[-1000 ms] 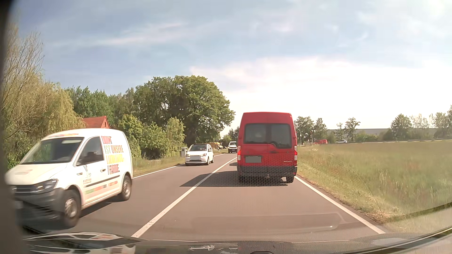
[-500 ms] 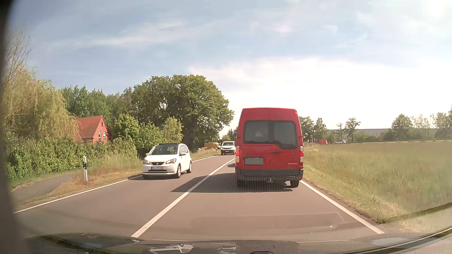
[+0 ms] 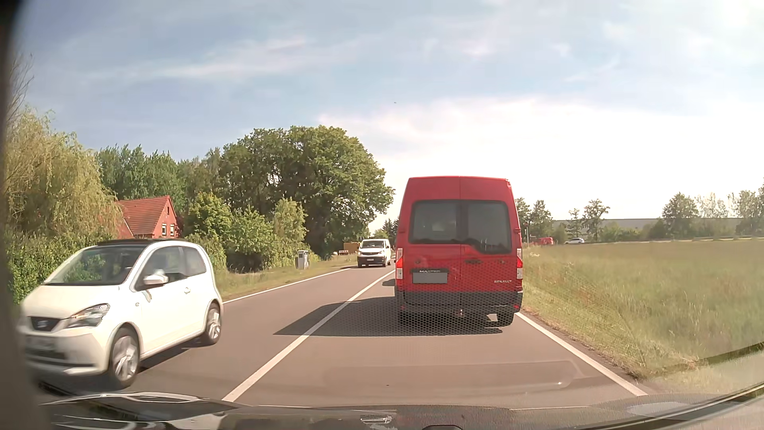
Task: Follow the waypoints while adhering to traffic rules and regulations
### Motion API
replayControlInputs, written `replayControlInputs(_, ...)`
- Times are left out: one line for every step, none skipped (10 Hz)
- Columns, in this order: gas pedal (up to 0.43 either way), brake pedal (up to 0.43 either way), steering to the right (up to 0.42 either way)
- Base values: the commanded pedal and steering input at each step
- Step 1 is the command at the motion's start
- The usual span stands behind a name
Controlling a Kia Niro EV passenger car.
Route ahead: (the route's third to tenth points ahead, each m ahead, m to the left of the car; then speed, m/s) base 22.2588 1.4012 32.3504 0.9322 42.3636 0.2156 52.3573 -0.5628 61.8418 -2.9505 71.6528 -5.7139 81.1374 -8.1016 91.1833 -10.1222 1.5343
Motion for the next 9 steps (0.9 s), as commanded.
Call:
replayControlInputs(0.000, 0.000, 0.010)
replayControlInputs(0.000, 0.000, 0.010)
replayControlInputs(0.000, 0.006, 0.010)
replayControlInputs(0.000, 0.018, 0.010)
replayControlInputs(0.000, 0.030, 0.010)
replayControlInputs(0.000, 0.067, 0.010)
replayControlInputs(0.000, 0.091, 0.010)
replayControlInputs(0.000, 0.122, 0.010)
replayControlInputs(0.000, 0.134, 0.007)
